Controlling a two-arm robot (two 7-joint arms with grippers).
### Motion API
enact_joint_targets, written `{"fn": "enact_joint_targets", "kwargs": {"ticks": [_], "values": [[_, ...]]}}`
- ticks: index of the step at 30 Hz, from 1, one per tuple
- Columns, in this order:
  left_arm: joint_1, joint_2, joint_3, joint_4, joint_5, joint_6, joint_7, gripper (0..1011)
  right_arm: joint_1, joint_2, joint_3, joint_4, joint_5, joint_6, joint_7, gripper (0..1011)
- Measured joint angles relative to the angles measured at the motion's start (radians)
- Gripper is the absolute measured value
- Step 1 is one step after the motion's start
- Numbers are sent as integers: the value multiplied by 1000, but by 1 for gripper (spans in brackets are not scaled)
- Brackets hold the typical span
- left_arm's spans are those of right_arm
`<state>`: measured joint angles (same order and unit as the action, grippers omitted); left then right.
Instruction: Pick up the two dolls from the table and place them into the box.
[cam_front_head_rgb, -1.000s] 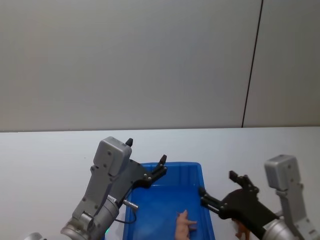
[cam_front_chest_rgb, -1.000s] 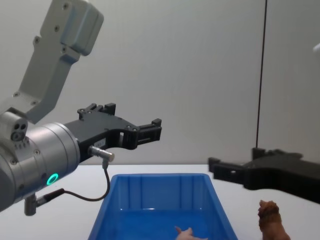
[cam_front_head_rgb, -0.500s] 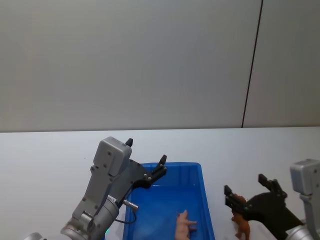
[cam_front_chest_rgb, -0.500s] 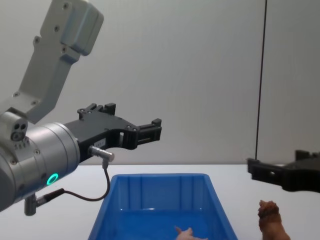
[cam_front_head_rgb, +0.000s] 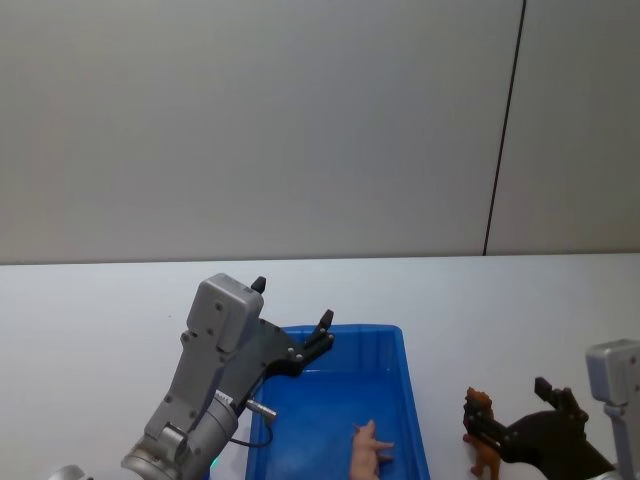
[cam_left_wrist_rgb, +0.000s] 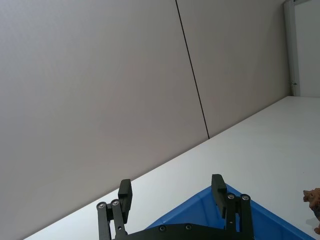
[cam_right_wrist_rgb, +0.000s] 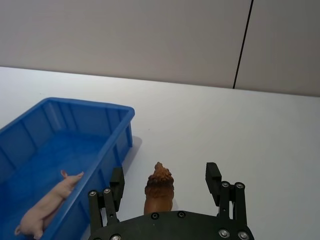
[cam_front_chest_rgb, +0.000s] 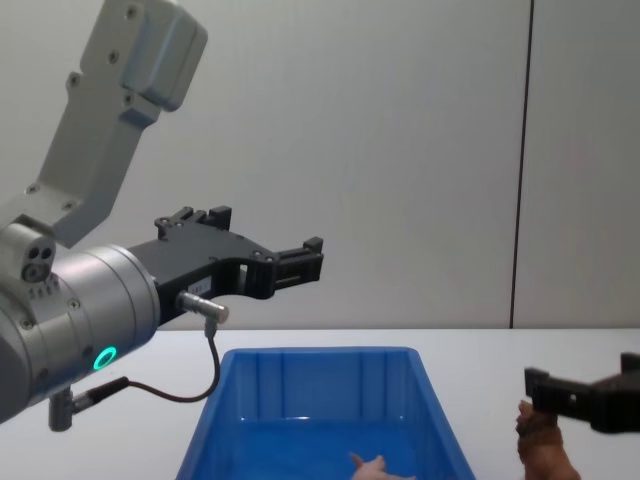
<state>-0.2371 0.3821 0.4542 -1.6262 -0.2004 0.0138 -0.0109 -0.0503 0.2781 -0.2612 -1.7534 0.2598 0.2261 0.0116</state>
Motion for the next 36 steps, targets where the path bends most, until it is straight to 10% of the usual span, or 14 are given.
{"fn": "enact_joint_targets", "kwargs": {"ticks": [21,36], "values": [[0,0,0,0,0,0,0,1002,49,-53,-20,150,-21,14,36,996],[0,0,0,0,0,0,0,1001,62,-78,-29,195,-16,40,34,589]]}}
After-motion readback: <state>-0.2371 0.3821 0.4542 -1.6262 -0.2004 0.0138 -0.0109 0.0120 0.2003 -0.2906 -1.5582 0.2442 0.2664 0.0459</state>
